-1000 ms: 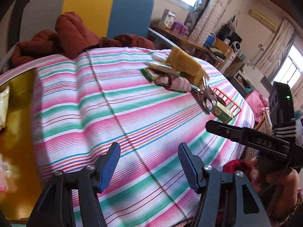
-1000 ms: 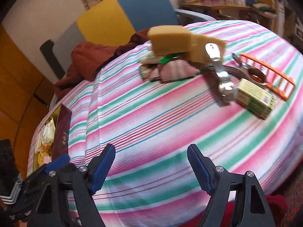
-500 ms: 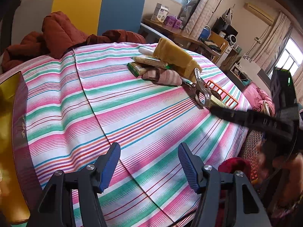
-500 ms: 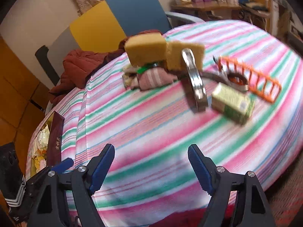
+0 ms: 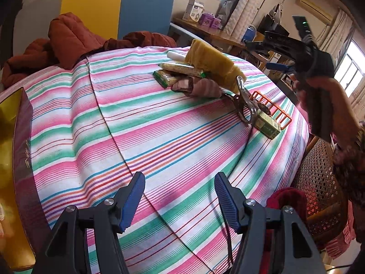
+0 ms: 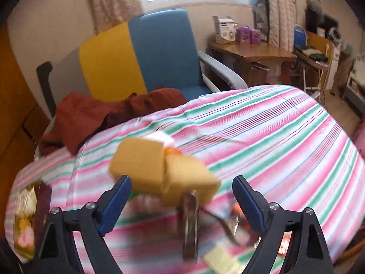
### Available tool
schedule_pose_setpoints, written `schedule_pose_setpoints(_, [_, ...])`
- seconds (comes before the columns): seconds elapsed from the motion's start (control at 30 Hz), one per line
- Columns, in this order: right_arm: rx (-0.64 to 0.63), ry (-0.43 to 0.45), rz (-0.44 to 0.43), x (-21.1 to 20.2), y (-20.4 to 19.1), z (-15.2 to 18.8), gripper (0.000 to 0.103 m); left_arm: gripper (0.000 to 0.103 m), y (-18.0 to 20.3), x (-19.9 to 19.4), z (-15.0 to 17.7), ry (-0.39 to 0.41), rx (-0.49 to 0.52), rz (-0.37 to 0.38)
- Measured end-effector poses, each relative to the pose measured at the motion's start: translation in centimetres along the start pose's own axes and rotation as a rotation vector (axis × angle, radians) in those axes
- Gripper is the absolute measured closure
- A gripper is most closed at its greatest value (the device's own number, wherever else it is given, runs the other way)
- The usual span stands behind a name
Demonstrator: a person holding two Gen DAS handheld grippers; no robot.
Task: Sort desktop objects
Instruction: 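Grasp a yellow sponge with the right tool while the left tool grasps the other sponge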
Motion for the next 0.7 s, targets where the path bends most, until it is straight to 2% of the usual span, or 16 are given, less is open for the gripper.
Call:
schedule_pose_setpoints(0.13, [0.061, -0.030, -0.041, 2.4, 1.2, -0.2, 0.012, 0.039, -0.8, 0.5, 0.2, -0.017, -0.029, -0.009])
schedule_pose_setpoints(0.37, [0.071, -0.056, -0.111, 5.5, 1.2, 0.0, 0.004, 0.039, -0.5, 1.5, 0.3, -0.037, -0.034, -0.006])
schedule_pose_setpoints(0.57, [0.052, -0.119, -0.099, 8.0, 1.3, 0.6, 0.004, 0.039, -0.1, 1.5, 0.2, -0.021, -0.022, 0.005])
schedule_pose_setpoints(0.7, [0.045, -0.153, -0.117, 8.6, 1.0, 1.2, 0.004, 0.039, -0.3, 1.9, 0.7, -0.040, -0.035, 0.002])
Point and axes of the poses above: each gripper's, at about its wrist camera, not at the fingertips, and x roughly the way its jaws point, y to its right, z to its underside, the point moved 9 cm from there along x, roughly the way its jaws point, and after that the axes turned 3 degrees about -x, right-handed, at the moved point
